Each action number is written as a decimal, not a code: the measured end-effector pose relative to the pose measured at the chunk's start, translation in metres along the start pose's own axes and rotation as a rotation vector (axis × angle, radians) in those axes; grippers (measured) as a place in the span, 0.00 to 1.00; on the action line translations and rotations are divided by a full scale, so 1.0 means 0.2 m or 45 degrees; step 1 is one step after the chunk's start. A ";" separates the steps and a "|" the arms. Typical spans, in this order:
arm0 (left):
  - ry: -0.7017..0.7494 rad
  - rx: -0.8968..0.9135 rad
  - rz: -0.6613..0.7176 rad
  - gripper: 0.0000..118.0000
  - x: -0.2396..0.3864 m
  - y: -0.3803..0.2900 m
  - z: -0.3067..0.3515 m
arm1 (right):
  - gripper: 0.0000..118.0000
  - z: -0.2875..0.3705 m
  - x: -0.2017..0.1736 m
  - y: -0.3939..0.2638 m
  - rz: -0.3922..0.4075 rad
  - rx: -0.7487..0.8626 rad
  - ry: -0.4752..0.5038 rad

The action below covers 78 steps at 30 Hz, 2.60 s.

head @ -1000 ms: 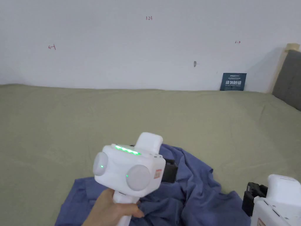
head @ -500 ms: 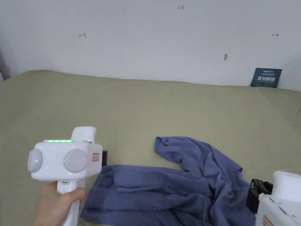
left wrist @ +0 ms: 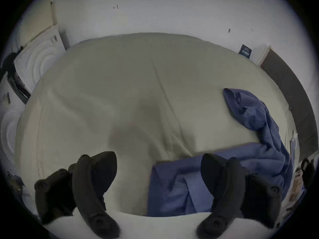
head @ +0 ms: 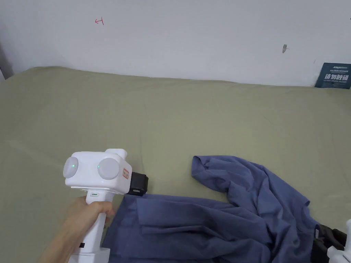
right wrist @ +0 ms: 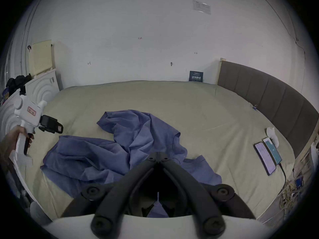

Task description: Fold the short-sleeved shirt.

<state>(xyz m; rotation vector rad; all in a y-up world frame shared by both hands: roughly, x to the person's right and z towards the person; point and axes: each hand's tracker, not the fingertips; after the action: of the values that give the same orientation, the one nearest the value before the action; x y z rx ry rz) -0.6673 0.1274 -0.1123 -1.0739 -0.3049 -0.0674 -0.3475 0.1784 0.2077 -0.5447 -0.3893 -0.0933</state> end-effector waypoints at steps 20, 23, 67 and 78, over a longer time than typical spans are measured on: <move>0.152 0.004 -0.112 0.02 0.18 -0.14 0.03 | 0.00 -0.10 0.09 0.03 0.018 -0.066 0.014; 0.115 0.073 -0.101 0.02 0.16 -0.14 0.12 | 0.35 -0.16 0.15 0.20 -0.024 -0.002 0.080; 0.075 0.289 -0.095 0.02 0.07 -0.10 0.66 | 0.00 -0.90 0.35 1.02 -0.083 -0.308 0.263; 0.125 0.577 -0.049 0.02 0.02 0.04 1.25 | 0.00 -0.14 0.80 1.41 -0.273 0.059 0.219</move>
<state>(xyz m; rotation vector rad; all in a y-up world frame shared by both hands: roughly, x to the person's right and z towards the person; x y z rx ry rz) -0.7151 0.3496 -0.0090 -0.6131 -0.2374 -0.0806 -0.1382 0.4061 0.1102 -0.4438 -0.2806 -0.3345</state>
